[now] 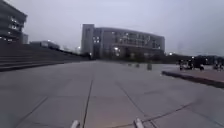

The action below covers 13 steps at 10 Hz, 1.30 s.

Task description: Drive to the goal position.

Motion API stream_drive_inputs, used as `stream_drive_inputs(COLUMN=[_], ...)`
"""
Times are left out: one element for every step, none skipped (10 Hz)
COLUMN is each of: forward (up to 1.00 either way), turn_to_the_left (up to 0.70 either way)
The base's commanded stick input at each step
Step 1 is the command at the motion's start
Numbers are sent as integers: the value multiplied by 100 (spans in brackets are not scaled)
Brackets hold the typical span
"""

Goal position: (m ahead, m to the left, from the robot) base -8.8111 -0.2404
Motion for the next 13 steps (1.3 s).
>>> stream_drive_inputs(forward=[100, 100, 100, 100, 100, 100, 100, 100, 100, 100, 100, 100, 100], turn_to_the_left=[0, 0, 0, 0, 0, 0, 0, 0, 0, 0, 0, 0, 0])
